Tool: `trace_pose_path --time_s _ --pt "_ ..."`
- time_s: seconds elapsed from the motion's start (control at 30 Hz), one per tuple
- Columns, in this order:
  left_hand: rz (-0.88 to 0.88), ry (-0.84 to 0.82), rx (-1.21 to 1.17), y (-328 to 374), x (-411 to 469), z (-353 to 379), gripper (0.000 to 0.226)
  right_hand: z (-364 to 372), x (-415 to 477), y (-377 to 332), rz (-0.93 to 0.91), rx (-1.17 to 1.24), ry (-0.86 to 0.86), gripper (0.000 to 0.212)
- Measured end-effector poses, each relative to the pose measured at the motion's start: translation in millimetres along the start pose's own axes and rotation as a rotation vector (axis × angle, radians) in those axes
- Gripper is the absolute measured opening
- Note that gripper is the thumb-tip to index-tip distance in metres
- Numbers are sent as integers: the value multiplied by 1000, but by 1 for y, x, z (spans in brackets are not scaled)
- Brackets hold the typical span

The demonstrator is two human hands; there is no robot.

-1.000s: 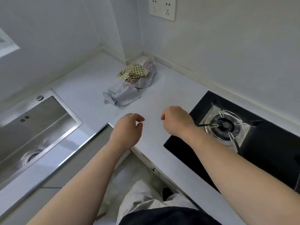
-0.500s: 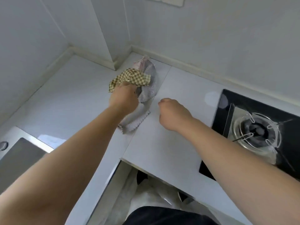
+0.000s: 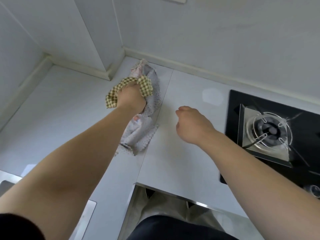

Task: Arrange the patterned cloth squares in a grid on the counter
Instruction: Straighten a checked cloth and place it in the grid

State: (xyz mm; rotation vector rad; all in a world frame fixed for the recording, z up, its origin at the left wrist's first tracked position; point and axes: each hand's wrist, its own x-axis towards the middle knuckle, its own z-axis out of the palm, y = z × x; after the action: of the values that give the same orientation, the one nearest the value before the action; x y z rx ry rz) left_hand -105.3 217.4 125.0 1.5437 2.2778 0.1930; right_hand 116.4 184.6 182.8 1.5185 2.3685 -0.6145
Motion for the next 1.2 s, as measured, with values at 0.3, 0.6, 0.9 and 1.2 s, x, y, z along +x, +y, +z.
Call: trace_pose_path --time_s 0.3,0.6,0.9,1.2 --pt "384 511 -557 39 -62 -60 37 -25 -8 -6 17 478 181 62" --pt "260 457 -748 90 -141 -67 23 -50 -43 21 29 1199 281 69" --pt "236 222 -420 144 -214 -36 58 -46 -94 88 -234 657 480 38" --pt "187 301 -393 183 -270 -12 31 -44 -131 136 -282 567 568 13"
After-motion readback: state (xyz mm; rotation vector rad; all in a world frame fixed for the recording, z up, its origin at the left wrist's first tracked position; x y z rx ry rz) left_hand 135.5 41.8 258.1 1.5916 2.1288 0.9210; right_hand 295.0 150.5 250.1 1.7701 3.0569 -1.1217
